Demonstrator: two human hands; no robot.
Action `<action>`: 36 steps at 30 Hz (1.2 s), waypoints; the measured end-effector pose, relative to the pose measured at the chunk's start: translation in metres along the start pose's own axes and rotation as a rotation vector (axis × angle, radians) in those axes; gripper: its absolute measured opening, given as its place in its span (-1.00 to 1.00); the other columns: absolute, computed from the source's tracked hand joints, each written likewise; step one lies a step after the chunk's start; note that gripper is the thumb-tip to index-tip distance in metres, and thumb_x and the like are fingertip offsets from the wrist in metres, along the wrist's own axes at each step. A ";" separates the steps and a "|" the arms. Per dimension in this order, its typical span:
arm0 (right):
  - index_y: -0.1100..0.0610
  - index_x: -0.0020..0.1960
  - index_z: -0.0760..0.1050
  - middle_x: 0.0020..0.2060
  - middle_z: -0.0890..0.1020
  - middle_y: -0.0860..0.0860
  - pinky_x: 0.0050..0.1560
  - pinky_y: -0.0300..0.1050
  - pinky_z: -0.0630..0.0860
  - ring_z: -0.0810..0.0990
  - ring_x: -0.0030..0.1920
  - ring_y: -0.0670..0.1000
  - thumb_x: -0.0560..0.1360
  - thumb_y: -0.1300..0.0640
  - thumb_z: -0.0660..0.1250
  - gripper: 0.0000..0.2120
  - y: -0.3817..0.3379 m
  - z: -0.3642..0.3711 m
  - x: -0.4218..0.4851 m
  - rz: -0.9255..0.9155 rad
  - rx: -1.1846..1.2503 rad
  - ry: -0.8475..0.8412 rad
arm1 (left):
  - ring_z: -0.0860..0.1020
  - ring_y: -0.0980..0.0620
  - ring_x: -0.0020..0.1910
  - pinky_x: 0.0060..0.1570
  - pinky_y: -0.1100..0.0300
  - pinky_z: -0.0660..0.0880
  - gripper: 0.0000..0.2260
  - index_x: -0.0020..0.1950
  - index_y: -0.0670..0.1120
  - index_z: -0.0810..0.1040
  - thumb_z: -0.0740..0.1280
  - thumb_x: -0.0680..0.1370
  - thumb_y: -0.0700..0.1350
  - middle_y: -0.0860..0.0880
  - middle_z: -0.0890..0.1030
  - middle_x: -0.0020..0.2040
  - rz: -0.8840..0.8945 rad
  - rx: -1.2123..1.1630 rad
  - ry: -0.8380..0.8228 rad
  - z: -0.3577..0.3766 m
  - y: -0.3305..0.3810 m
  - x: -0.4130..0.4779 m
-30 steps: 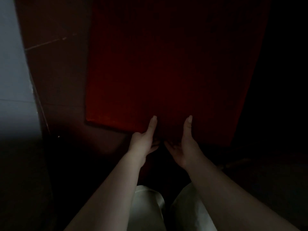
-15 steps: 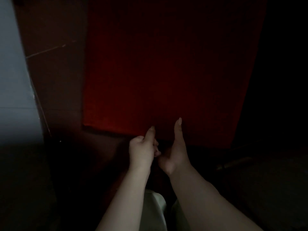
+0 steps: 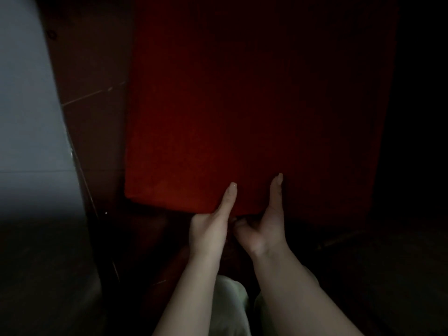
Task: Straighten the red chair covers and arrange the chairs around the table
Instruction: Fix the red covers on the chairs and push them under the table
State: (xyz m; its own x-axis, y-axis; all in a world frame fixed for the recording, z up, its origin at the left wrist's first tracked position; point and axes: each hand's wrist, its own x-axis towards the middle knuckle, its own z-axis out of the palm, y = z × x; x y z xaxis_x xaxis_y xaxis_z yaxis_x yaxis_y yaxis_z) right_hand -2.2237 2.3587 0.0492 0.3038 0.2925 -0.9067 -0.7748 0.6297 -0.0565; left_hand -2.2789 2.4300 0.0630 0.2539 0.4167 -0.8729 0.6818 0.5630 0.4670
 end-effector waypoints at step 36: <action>-0.02 0.15 0.63 0.01 0.72 0.02 -0.12 0.02 0.63 0.71 -0.02 0.06 0.30 -0.37 0.46 -0.43 -0.051 0.131 -0.302 -0.137 -0.261 0.156 | 0.68 -0.05 0.07 0.23 -0.06 0.52 -0.43 0.13 -0.01 0.66 0.64 0.20 0.18 0.00 0.73 0.03 -0.189 -0.599 0.075 0.024 0.151 -0.278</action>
State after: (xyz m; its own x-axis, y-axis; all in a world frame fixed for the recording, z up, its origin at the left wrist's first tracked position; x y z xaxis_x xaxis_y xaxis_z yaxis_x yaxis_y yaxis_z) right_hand -2.2032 2.3329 0.3805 0.3417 0.0913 -0.9354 -0.8548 0.4437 -0.2690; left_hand -2.2299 2.3816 0.3727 0.1029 0.3072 -0.9460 0.2018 0.9249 0.3223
